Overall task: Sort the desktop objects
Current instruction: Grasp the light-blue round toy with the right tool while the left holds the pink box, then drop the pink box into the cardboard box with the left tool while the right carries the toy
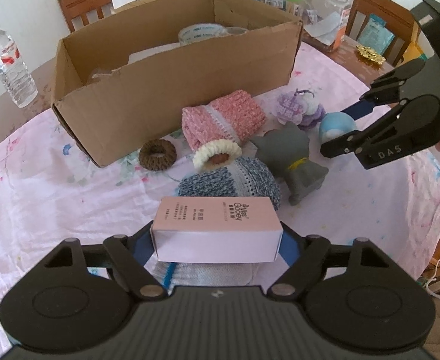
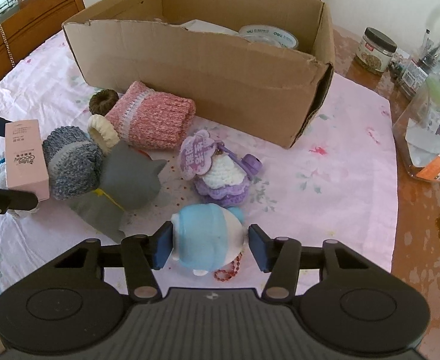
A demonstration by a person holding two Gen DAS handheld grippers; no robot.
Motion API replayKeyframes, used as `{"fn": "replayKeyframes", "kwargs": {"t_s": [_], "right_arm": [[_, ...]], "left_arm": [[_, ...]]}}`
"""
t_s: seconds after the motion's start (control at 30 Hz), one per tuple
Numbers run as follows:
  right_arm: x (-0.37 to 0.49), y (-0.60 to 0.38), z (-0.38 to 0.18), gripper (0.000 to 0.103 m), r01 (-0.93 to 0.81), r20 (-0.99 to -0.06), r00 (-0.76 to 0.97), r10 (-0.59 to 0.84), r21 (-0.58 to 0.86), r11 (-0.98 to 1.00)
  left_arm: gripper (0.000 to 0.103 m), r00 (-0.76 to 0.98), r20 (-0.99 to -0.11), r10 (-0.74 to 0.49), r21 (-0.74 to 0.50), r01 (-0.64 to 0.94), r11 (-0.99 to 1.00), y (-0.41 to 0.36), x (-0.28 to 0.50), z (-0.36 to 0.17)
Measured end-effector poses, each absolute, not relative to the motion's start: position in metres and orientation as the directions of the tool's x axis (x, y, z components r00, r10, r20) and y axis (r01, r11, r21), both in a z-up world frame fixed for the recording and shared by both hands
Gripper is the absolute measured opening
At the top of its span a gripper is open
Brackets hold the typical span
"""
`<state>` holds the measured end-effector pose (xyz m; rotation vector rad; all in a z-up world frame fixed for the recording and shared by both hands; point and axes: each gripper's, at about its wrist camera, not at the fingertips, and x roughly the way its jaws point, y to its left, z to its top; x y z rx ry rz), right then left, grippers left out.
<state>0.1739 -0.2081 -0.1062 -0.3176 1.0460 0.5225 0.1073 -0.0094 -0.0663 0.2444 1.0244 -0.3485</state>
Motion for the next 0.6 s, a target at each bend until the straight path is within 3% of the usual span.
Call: {"fn": "replayKeyframes", "kwargs": {"t_s": [0.6], "right_arm": [[0.173, -0.201, -0.048, 0.059, -0.569, -0.824, 0.489, 0.285, -0.055, 0.820]], "left_arm": [[0.080, 0.564, -0.796, -0.222, 0.007, 0.376, 0.927, 0.007, 0.129, -0.021]]}}
